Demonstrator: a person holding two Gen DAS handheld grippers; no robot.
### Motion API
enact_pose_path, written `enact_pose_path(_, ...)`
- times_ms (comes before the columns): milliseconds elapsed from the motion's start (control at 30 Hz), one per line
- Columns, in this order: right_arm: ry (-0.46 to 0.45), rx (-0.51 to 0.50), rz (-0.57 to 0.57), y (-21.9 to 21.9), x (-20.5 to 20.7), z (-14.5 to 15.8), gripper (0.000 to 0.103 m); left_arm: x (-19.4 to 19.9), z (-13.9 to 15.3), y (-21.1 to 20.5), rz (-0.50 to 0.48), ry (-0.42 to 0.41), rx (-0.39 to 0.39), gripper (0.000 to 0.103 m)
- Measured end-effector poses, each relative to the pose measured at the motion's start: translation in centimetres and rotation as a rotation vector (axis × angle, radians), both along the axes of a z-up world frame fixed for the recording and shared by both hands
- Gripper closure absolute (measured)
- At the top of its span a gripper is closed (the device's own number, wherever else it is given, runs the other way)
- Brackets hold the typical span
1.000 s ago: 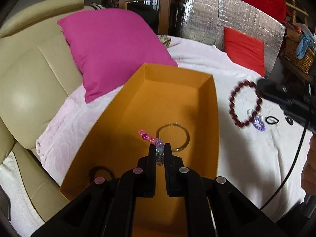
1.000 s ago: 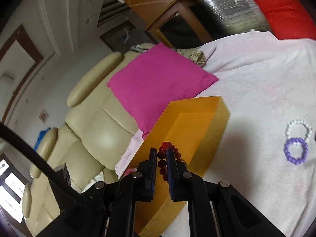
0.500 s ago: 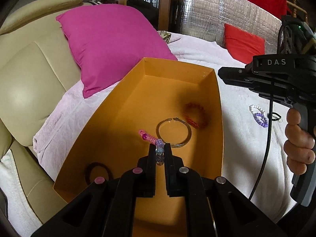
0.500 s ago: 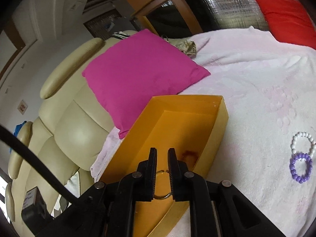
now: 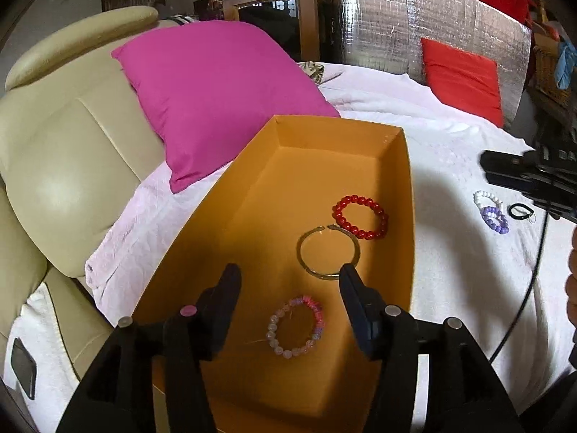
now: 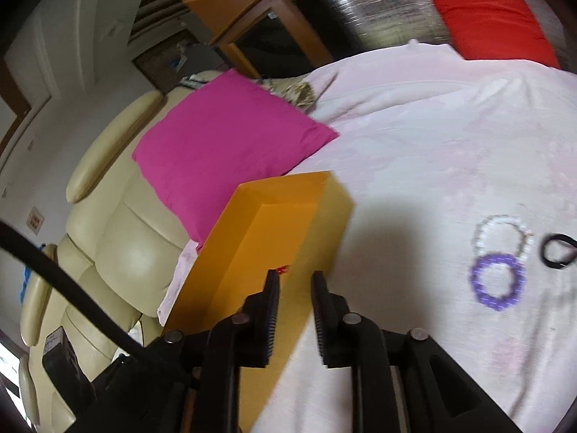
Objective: Organize jewelry
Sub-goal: 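Open both tools to release the bead bracelets into the box, then move both tools back toward the remaining bracelets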
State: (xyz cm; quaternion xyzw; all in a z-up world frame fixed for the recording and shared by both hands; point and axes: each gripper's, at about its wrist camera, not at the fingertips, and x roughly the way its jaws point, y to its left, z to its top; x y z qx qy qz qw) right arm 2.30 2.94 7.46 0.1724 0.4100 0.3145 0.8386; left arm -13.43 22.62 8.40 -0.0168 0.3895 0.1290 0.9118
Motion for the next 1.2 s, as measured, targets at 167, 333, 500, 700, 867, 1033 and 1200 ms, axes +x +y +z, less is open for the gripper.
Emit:
enact_pose_path(167, 0.018, 0.010, -0.070, -5.1, -0.2, -0.4, 0.077, 0.4, 0.7, -1.6, -0.011, 0.007, 0.043, 0.045)
enact_pose_path(333, 0.031, 0.035, -0.160, -10.5, -0.7, -0.9, 0.055, 0.7, 1.9, -3.8, -0.030, 0.006, 0.091, 0.042)
enact_pose_path(500, 0.047, 0.087, -0.237, -15.2, -1.2, -1.8, 0.055, 1.1, 3.3, -6.5, -0.065, 0.004, 0.146, 0.042)
enact_pose_path(700, 0.026, 0.078, -0.271, -18.4, -1.8, -1.8, 0.055, 1.6, 5.1, -10.8, -0.125, -0.011, 0.214, 0.041)
enact_pose_path(867, 0.010, 0.068, -0.291, -21.0, -2.4, -1.3, 0.055, 2.0, 6.1, -14.7, -0.193, -0.023, 0.270, 0.041)
enact_pose_path(1033, -0.001, 0.070, -0.315, -23.7, -3.2, -0.7, 0.055, 2.4, 6.8, -18.7, -0.264, -0.034, 0.324, 0.041)
enact_pose_path(1200, -0.002, 0.079, -0.343, -25.9, -3.7, -0.2, 0.055, 4.3, 7.1, -21.9, -0.321, -0.076, 0.345, 0.032)
